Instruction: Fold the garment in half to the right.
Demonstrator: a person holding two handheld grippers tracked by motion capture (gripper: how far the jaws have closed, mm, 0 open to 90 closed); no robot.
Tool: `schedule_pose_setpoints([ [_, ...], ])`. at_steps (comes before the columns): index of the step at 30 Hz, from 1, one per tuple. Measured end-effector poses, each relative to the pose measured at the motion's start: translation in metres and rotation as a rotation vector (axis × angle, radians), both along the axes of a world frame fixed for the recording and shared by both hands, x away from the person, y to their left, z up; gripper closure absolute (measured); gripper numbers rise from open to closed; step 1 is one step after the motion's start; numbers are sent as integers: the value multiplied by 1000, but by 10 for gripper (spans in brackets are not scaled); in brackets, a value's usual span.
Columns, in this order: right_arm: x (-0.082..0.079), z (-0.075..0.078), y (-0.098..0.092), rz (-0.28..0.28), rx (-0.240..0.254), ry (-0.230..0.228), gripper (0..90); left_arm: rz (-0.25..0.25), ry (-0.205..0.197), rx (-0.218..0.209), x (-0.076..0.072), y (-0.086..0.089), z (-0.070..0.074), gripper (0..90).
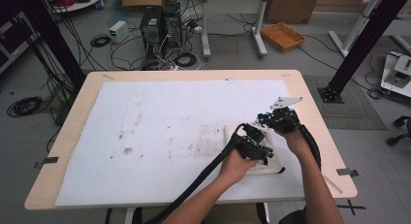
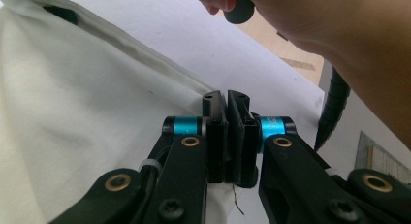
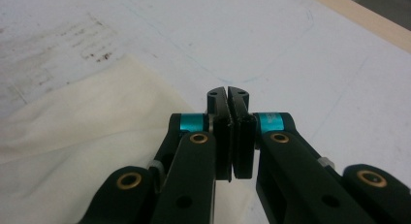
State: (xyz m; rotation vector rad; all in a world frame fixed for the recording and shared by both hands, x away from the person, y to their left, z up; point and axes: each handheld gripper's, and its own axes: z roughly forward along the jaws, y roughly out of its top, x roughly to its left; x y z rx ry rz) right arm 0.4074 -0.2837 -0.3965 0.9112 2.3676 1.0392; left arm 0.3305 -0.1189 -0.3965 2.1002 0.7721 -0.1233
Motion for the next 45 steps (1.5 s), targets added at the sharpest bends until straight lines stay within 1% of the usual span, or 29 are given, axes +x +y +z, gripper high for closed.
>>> schedule_pose_setpoints([
  [2, -1, -1, -4, -6, 2, 3, 894, -6, 1, 8, 0, -5, -3, 859],
  [4, -2, -3, -7, -11, -2, 5, 894, -4, 6, 3, 0, -8, -6, 858],
  [6, -2, -5, -9, -14, -11, 7, 893, -1, 3, 2, 0, -9, -8, 852],
  [7, -2, -7, -9, -18, -14, 6, 889, 3, -5, 0, 0, -9, -8, 830],
  [8, -3, -7, -9, -27, -22, 6, 879, 18, -16, -9, 0, -8, -7, 772],
  [9, -3, -8, -9, -39, -30, 3, 842, 29, -35, -10, 1, -5, -6, 704],
  [10, -4, -8, -10, -61, -32, 0, 783, 35, -51, -14, 1, 0, -4, 656],
  [12, -5, -7, -15, -92, -14, -5, 709, 52, -78, -40, 3, 11, -1, 594],
  [14, -9, -4, -22, -131, 8, -12, 665, 67, -117, -60, 3, 28, 2, 535],
  [15, -11, -3, -25, -140, 20, -20, 646, 79, -151, -65, 3, 41, 2, 509],
  [16, -17, -2, -29, -162, 40, -26, 645, 101, -178, -63, 3, 52, 1, 491],
  [17, -21, -2, -33, -168, 51, -34, 638, 130, -204, -53, 4, 64, -1, 442],
  [18, -26, -2, -37, -172, 58, -41, 619, 153, -214, -50, 5, 75, -3, 390],
  [20, -36, -3, -43, -193, 63, -46, 579, 189, -229, -50, 9, 97, -8, 360],
  [21, -40, -3, -46, -203, 60, -52, 569, 211, -238, -45, 10, 108, -11, 335],
  [22, -44, -4, -49, -214, 63, -56, 561, 232, -242, -50, 10, 117, -13, 316],
  [23, -48, -4, -52, -221, 74, -56, 560, 248, -247, -53, 11, 127, -16, 316],
  [26, -60, -3, -55, -206, 97, -43, 594, 282, -266, -50, 8, 153, -23, 316],
  [31, -88, -7, -46, -108, 82, 3, 658, 327, -283, -45, 4, 190, -30, 316],
  [32, -94, -9, -43, -88, 79, 16, 658, 336, -288, -48, 4, 196, -31, 316],
  [34, -102, -12, -37, -57, 83, 48, 658, 353, -294, -49, 3, 208, -31, 316],
  [35, -105, -14, -34, -45, 75, 60, 658, 359, -299, -48, 2, 214, -31, 316],
  [37, -106, -19, -29, -42, 53, 84, 658, 372, -303, -50, 1, 224, -31, 315],
  [38, -105, -23, -27, -52, 33, 96, 658, 381, -306, -46, 0, 230, -32, 316],
  [39, -103, -27, -25, -68, 16, 120, 661, 388, -307, -40, 0, 236, -32, 315],
  [41, -99, -34, -24, -69, 16, 151, 738, 400, -310, -39, -2, 246, -32, 316],
  [42, -98, -36, -23, -63, 18, 161, 817, 405, -312, -40, -3, 251, -31, 316],
  [43, -100, -37, -22, -49, 11, 156, 861, 410, -317, -41, -4, 256, -31, 316],
  [45, -103, -34, -20, -38, -18, 131, 879, 422, -320, -40, -5, 265, -30, 316],
])
